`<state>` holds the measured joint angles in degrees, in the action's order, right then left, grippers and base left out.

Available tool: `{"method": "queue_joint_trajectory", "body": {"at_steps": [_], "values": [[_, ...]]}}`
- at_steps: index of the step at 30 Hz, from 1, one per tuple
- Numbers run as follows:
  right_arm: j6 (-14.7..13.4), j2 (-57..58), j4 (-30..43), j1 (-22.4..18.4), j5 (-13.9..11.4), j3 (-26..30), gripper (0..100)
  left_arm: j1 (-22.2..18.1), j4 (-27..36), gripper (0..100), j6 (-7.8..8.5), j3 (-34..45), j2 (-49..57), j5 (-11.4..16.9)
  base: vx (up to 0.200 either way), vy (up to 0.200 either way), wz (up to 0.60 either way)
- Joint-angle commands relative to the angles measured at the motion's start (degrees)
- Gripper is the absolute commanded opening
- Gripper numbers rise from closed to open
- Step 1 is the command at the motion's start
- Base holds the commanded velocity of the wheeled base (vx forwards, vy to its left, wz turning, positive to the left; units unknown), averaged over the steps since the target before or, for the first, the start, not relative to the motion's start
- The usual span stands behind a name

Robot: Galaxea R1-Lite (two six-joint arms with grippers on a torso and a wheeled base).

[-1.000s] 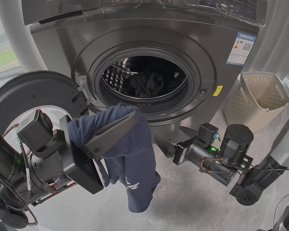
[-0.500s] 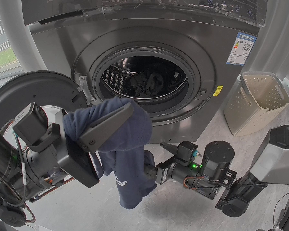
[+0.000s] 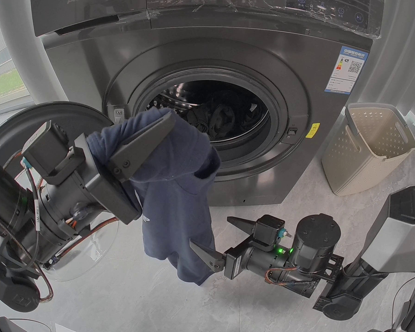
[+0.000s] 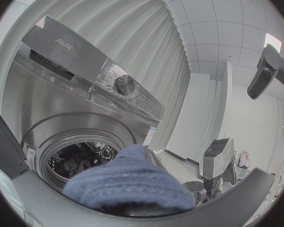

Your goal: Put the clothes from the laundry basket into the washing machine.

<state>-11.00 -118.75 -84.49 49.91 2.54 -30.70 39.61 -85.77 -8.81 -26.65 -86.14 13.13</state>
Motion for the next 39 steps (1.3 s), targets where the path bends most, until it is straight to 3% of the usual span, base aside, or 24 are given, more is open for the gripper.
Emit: {"method": "queue_joint_trajectory", "body": {"at_steps": [1,8,14,18,29,39], "values": [[0.0,-0.7,0.0,0.1,0.0,-0.6,100,-0.2,0.0,0,0.02,-1.6,-0.2,-0.6,0.0,0.0,0.0],[0.4,-0.1,0.1,-2.6,0.0,-1.0,100,-0.2,0.0,0,0.02,-1.1,0.2,-0.6,0.0,0.0,0.0],[1.1,6.0,1.1,-8.0,-2.3,-0.3,100,-0.1,-0.3,0,0.2,-0.8,-0.1,-0.5,0.0,0.0,0.0],[1.2,6.7,2.0,-10.8,-2.2,-3.4,100,-0.1,-0.4,0,0.29,-0.5,-0.2,-0.3,0.0,0.0,0.0],[1.7,-1.9,3.2,-8.0,-1.7,-12.9,100,0.6,-0.7,0,0.29,0.0,0.1,0.4,0.0,0.0,0.0],[1.7,-2.0,2.3,-3.8,-2.0,-11.9,100,0.6,-0.7,0,-0.06,-0.7,-0.3,-0.4,0.0,0.0,0.0]]}}
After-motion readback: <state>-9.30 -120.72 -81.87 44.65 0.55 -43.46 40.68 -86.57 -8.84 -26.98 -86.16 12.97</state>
